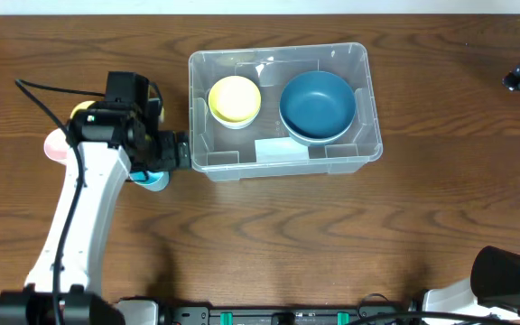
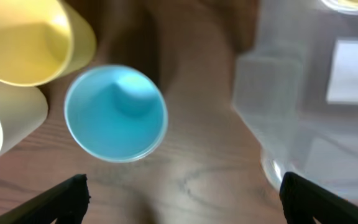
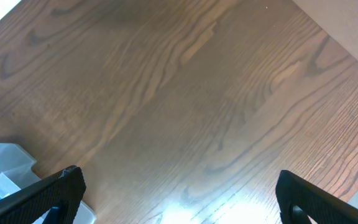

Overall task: Pack container
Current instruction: 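Move the left gripper to the light blue cup and grasp it, then carry the light blue cup into the bin and release it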

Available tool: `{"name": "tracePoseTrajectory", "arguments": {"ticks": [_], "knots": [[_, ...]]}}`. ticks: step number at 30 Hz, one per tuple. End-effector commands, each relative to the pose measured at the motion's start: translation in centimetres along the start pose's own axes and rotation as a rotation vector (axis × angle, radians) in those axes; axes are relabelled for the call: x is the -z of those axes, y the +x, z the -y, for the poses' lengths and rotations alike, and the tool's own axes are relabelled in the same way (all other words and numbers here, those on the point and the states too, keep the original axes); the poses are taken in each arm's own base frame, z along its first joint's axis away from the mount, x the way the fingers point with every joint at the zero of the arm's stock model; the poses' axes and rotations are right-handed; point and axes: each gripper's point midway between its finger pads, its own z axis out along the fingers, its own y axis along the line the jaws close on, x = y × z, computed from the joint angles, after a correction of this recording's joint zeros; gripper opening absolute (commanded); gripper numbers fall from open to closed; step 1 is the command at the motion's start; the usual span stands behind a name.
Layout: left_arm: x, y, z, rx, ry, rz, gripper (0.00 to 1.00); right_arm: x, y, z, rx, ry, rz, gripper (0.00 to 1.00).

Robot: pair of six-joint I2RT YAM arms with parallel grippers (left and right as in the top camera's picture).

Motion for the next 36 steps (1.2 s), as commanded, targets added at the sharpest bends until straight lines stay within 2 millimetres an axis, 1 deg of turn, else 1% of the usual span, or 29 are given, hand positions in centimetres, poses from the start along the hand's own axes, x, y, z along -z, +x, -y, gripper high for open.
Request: {"name": "tracePoseTrajectory", "arguments": {"ticks": [1, 5, 7, 12, 15, 18, 21, 29, 31, 32, 35, 36], "knots": [[-0.4, -1.1, -1.6, 0.185, -0.034, 0.024, 0.98, 0.0, 0.0, 0.1, -0.015, 0.006, -0.001, 0.99], [-0.3, -2.2, -2.5, 0.392, -0.026, 0.069, 0.98, 0.0, 0.0, 0.1, -0.015, 0.006, -0.001, 0.99], [-0.3, -2.6, -2.7, 0.469, -0.021, 0.084, 0.98, 0.0, 0.0, 0.1, -0.015, 0.006, -0.001, 0.99], [-0.4, -3.1, -2.7, 0.591, -0.009, 0.102, 0.98, 0.0, 0.0, 0.1, -0.015, 0.006, -0.001, 0.99], [-0.9, -3.3, -2.6, 0.610, -0.008, 0.100, 0.98, 0.0, 0.0, 0.1, -0.015, 0.006, -0.001, 0.99], [-1.9, -3.4, -2.7, 0.611, -0.017, 0.082, 1.00, 0.0, 0.0, 0.1, -0.015, 0.006, -0.001, 0.99], [-3.4, -3.3, -2.8, 0.612, -0.031, 0.051, 0.98, 0.0, 0.0, 0.1, -0.015, 0.006, -0.001, 0.99], [-8.5, -2.9, -3.1, 0.616, -0.082, -0.062, 0.91, 0.0, 0.0, 0.1, -0.015, 0.006, -0.001, 0.99], [-9.6, -2.6, -3.2, 0.616, -0.094, -0.088, 0.87, 0.0, 0.0, 0.1, -0.015, 0.006, -0.001, 0.99], [-10.2, -2.5, -3.3, 0.617, -0.100, -0.101, 0.82, 0.0, 0.0, 0.1, -0.015, 0.006, -0.001, 0.99], [-11.5, -2.3, -3.4, 0.617, -0.111, -0.125, 0.55, 0.0, 0.0, 0.1, -0.015, 0.006, -0.001, 0.99], [-11.8, -2.2, -3.4, 0.617, -0.113, -0.130, 0.44, 0.0, 0.0, 0.1, -0.015, 0.006, -0.001, 0.99]]}}
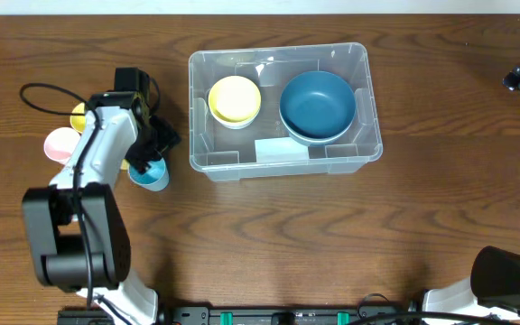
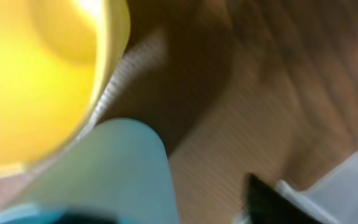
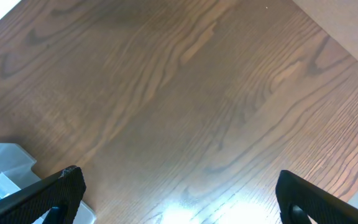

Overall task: Pack container
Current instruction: 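Carry the light blue cup into the bin and release it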

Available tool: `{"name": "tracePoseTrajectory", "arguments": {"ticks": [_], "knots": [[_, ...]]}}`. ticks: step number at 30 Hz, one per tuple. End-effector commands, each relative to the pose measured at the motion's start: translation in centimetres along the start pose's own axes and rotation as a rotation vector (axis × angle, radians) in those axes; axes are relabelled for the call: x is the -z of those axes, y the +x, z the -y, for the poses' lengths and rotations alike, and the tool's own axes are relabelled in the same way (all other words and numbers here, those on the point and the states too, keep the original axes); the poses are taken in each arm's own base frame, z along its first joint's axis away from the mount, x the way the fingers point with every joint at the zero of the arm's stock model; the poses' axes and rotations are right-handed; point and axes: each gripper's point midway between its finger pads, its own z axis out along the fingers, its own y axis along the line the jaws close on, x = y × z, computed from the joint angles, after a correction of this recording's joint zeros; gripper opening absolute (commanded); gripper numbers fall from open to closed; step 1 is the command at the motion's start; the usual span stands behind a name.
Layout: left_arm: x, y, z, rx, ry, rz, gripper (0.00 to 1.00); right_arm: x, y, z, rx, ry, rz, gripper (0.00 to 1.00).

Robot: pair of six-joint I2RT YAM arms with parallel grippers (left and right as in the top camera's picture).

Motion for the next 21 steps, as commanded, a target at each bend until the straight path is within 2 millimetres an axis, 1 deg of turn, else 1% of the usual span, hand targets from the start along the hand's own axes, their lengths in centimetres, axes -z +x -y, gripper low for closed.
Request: {"name": "tracePoseTrajectory", "arguments": {"ticks": [1, 3, 4, 8, 11, 13, 15, 17, 21], "knots": [[-1.3, 0.3, -0.6, 0.001, -0.035, -0.021, 0.31, -0.1, 0.0, 0.1, -0.015, 0.006, -0.001, 0.99], [-1.3, 0.3, -0.6, -0.004, -0.036, -0.023, 0.11, -0.1, 0.0, 0.1, -0.015, 0.006, -0.001, 0.99], [-1.3, 0.2, -0.6, -0.012, -0.033, -0.021, 0.06, -0.1, 0.0, 0.1, -0.015, 0.006, -0.001, 0.99], [-0.8, 0.0, -0.3, -0.057, -0.019, -0.005, 0.06, -0.1, 0.0, 0.1, -0.015, 0.006, -0.001, 0.99], [0.3, -0.2, 0.0, -0.095, 0.001, 0.012, 0.06, -0.1, 0.0, 0.1, -0.015, 0.006, -0.001, 0.99], [1.5, -0.2, 0.0, -0.098, 0.014, 0.027, 0.06, -0.1, 0.0, 0.1, -0.015, 0.006, -0.001, 0.99], [3.1, -0.1, 0.3, -0.120, 0.047, 0.047, 0.06, -0.1, 0.0, 0.1, -0.015, 0.006, -0.001, 0.99], [5.2, 0.1, 0.9, -0.168, 0.104, 0.074, 0.06, -0.1, 0.0, 0.1, -0.015, 0.006, -0.001, 0.99], [10.6, 0.7, 1.0, -0.218, 0.202, 0.177, 0.06, -0.1, 0.0, 0.1, -0.015, 0.006, -0.001, 0.99]]}}
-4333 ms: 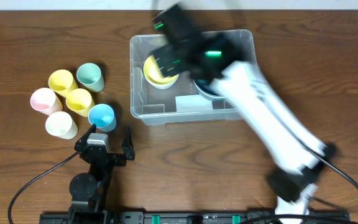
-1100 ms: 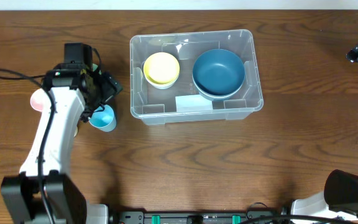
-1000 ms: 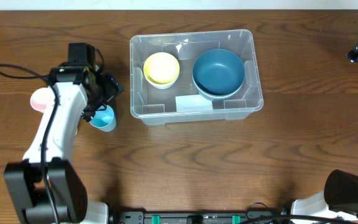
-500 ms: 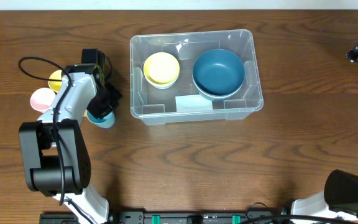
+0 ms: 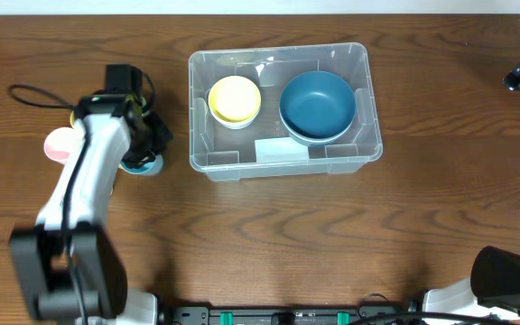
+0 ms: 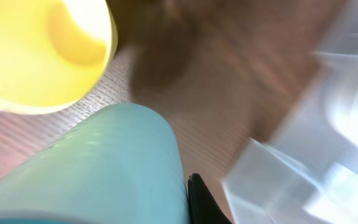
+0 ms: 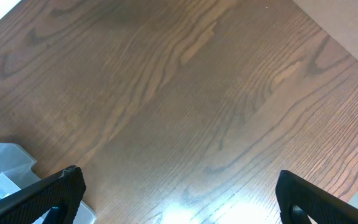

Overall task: Pack container
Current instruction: 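Carry the light blue cup into the bin and release it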

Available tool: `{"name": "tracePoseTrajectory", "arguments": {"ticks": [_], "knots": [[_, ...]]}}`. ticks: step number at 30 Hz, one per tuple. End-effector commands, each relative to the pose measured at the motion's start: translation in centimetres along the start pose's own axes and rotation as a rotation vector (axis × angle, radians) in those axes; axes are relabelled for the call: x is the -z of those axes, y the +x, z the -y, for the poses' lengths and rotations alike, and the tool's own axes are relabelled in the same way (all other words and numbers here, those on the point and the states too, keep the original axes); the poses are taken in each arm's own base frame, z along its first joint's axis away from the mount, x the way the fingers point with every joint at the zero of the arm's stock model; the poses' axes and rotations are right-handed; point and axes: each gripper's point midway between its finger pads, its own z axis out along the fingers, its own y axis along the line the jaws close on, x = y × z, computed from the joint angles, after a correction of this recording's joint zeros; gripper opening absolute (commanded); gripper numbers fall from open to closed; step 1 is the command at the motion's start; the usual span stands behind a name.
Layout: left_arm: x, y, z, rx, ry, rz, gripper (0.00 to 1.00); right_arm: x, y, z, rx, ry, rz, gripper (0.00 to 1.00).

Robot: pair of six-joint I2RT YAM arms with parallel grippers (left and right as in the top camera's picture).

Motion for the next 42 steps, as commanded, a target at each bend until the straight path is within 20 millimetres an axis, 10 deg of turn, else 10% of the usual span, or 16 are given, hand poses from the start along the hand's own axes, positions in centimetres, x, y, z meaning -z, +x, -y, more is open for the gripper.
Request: {"name": "tracePoseTrajectory", "arguments": {"ticks": [1, 10, 19, 27, 35, 42], "knots": [[5.6, -0.2, 1.5, -0.091, 0.124, 0.115, 0.06, -0.1, 0.0, 0.1, -0.015, 0.006, -0.001, 0.99], [18.0, 3.2, 7.6, -0.325, 0.479, 0.406, 0.06, -0.1, 0.0, 0.1, -0.015, 0.006, -0.001, 0.99], [22.3, 6.0, 15.1, -0.509, 0.583, 0.441, 0.06, -0.1, 0.0, 0.1, -0.015, 0.006, -0.001, 0.99], [17.0, 6.2, 20.2, -0.627, 0.451, 0.288, 0.06, -0.1, 0.0, 0.1, -0.015, 0.006, -0.001, 0.99], [7.9, 8.4, 20.4, -0.650, 0.313, 0.027, 0.06, -0.1, 0.0, 0.1, -0.015, 0.006, -0.001, 0.99], [5.5, 11.3, 21.6, -0.738, 0.287, -0.037, 0.06, -0.1, 0.0, 0.1, -0.015, 0.006, -0.001, 0.99]]}}
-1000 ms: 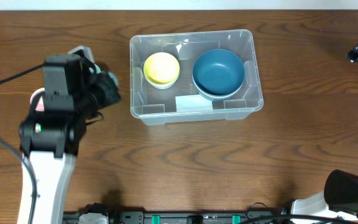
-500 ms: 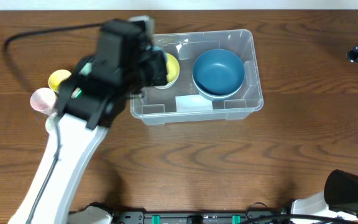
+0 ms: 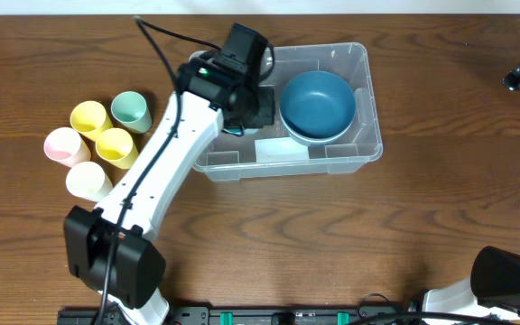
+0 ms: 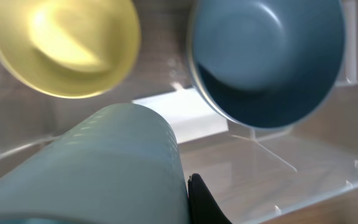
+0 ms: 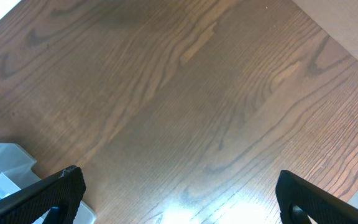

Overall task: Pack container
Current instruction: 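Carry the light blue cup into the bin and release it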

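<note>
My left gripper (image 3: pixel 246 101) hangs over the left half of the clear plastic container (image 3: pixel 368 144). It is shut on a light blue cup (image 4: pixel 98 168), which fills the lower left of the left wrist view; one black fingertip (image 4: pixel 201 202) presses its side. Below the cup lie a yellow bowl (image 4: pixel 61 46) and a dark blue bowl (image 4: pixel 266 59) inside the container. In the overhead view the arm hides the yellow bowl, while the blue bowl (image 3: pixel 318 106) shows. My right gripper (image 5: pixel 179 199) is open over bare table at the far right.
Several cups stand left of the container: two yellow (image 3: pixel 88 116) (image 3: pixel 116 147), a green (image 3: pixel 131 110), a pink (image 3: pixel 60 144) and a cream one (image 3: pixel 88 181). A white label (image 3: pixel 283 149) lies on the container floor. A black cable runs from the left arm.
My left gripper, then shut on the blue cup among the other cups left of the container, now holds it above the container's inside, near the two bowls. The right arm is unchanged.
First my left gripper was open above the blue cup standing beside the container's left wall. Then it was down at the cup's side, then shut on it. Now the cup is held over the container's inside. My right gripper stayed open at the far right throughout.
</note>
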Available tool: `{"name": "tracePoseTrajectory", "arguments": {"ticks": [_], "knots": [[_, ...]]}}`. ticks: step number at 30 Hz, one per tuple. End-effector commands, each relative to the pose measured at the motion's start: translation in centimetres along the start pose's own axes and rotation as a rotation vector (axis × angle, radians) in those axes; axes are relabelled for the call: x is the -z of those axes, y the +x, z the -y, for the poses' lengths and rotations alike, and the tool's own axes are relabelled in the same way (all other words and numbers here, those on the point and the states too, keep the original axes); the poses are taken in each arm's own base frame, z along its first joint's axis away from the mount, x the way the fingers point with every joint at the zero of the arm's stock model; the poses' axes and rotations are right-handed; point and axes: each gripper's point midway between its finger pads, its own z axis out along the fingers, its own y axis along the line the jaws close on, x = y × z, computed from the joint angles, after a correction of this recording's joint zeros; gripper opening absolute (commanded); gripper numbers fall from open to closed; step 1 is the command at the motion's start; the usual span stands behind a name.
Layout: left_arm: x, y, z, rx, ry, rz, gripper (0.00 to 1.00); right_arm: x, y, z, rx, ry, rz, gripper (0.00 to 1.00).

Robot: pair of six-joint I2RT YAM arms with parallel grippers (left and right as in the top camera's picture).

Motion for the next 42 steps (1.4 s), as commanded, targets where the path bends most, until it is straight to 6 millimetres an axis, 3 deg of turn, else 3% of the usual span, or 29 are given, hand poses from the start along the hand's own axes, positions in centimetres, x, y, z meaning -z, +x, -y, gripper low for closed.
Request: {"name": "tracePoseTrajectory", "arguments": {"ticks": [1, 6, 23, 27, 33, 42], "knots": [[-0.4, 0.8, 2.1, -0.083, 0.029, -0.020, 0.06, 0.0, 0.0, 0.1, -0.015, 0.006, -0.001, 0.99], [-2.5, 2.1, 3.0, -0.122, 0.008, -0.072, 0.06, 0.0, 0.0, 0.1, -0.015, 0.006, -0.001, 0.99], [-10.8, 4.6, 0.6, -0.108, -0.079, -0.260, 0.06, 0.0, 0.0, 0.1, -0.015, 0.006, -0.001, 0.99], [-11.2, 4.6, 0.6, -0.108, -0.079, -0.259, 0.07, 0.0, 0.0, 0.1, -0.015, 0.006, -0.001, 0.99], [-11.3, 4.3, 0.8, -0.110, -0.072, -0.245, 0.30, 0.0, 0.0, 0.1, -0.015, 0.006, -0.001, 0.99], [-10.3, 3.3, 0.6, -0.098, -0.065, -0.217, 0.36, 0.0, 0.0, 0.1, -0.015, 0.006, -0.001, 0.99]]}}
